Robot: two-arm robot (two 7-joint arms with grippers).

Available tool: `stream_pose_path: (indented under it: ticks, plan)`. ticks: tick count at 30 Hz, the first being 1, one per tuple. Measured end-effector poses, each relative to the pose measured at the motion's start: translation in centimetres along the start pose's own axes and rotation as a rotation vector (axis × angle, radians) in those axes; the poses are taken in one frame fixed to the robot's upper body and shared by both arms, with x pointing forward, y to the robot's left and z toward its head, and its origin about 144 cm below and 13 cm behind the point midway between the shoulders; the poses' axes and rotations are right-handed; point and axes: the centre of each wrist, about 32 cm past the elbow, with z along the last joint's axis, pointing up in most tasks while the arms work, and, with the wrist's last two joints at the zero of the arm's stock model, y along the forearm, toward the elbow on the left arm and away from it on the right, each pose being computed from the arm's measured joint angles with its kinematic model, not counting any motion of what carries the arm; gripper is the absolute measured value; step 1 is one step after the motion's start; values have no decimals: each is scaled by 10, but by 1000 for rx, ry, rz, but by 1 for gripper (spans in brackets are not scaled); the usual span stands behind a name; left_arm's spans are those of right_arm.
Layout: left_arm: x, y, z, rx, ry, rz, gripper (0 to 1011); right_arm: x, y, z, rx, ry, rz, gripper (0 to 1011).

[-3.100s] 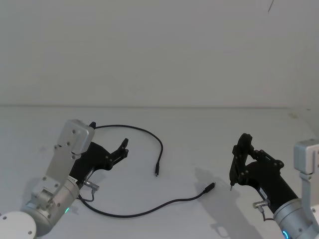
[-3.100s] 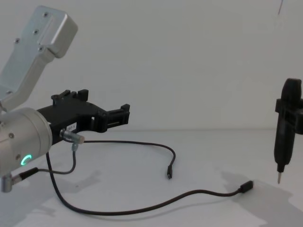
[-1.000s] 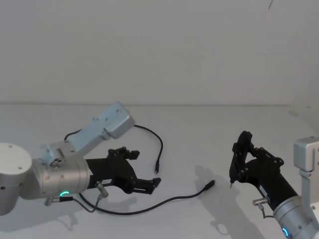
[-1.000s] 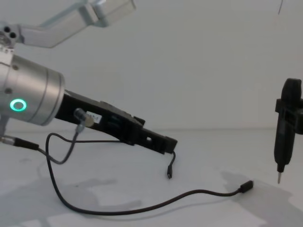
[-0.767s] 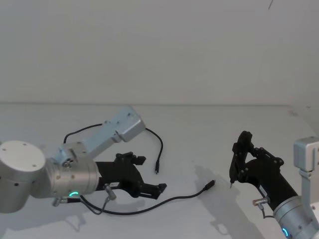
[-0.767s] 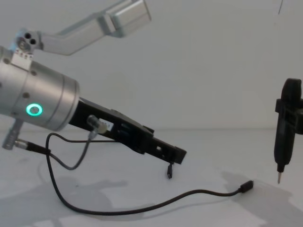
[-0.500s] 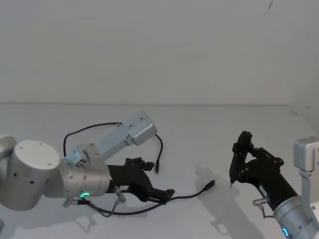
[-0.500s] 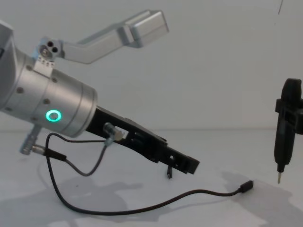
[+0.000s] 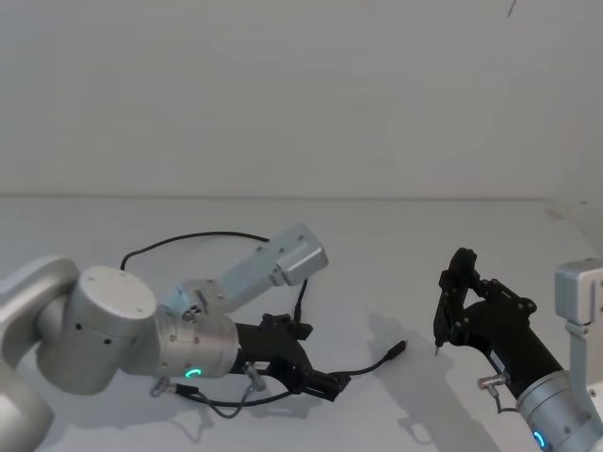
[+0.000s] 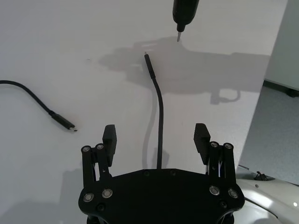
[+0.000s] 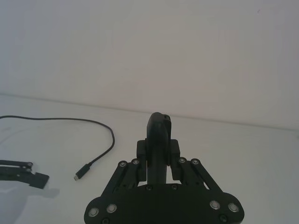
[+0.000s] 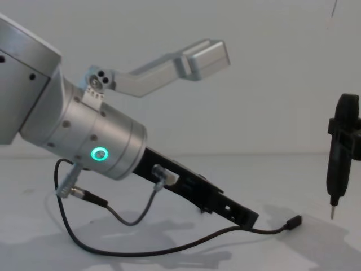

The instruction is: Pick up the data cable with the one hand.

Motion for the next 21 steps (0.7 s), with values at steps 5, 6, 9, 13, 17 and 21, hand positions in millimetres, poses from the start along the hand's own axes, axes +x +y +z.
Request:
stream_pose_path:
  ticks: [5, 6, 9, 13, 17, 21]
  plan:
    - [1, -8, 1, 16, 5, -4, 1001, 0, 0, 0, 0, 0, 0, 279]
    - [1, -10, 1, 18, 6, -4, 1001, 0, 0, 0, 0, 0, 0, 279]
    - [1, -15, 2, 27, 9, -6, 1001, 0, 0, 0, 0, 0, 0, 279]
    - [2, -21, 4, 39, 13, -8, 1001, 0, 0, 0, 0, 0, 0, 279]
    - [2, -25, 5, 49, 17, -9, 1001, 0, 0, 0, 0, 0, 0, 279]
    - [3, -29, 5, 56, 20, -9, 1001, 0, 0, 0, 0, 0, 0, 279]
